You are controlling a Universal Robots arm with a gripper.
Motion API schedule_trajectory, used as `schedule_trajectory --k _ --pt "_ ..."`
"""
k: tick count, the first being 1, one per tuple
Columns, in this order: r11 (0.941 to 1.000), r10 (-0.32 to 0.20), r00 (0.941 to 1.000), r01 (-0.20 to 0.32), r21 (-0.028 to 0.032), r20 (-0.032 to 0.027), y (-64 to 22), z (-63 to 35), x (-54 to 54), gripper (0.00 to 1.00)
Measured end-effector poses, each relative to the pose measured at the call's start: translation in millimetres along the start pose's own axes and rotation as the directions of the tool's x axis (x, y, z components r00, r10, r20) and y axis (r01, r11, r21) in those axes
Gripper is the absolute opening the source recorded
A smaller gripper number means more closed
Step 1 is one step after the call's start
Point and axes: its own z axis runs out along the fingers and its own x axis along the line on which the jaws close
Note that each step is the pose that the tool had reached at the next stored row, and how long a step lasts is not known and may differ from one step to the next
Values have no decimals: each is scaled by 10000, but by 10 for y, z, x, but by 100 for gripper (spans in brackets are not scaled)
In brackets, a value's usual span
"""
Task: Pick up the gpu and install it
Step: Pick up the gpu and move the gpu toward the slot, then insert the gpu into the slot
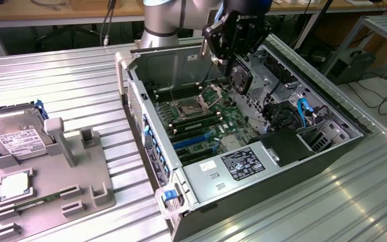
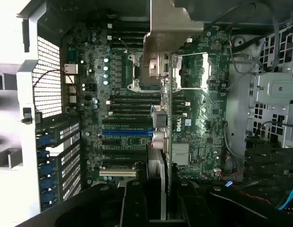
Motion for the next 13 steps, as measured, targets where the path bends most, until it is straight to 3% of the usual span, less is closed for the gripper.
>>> schedule_trajectory --k 1,13 --pt "10000 0 10000 0 0 0 4 3 -96 28" --pt "10000 0 10000 0 0 0 4 3 -96 28"
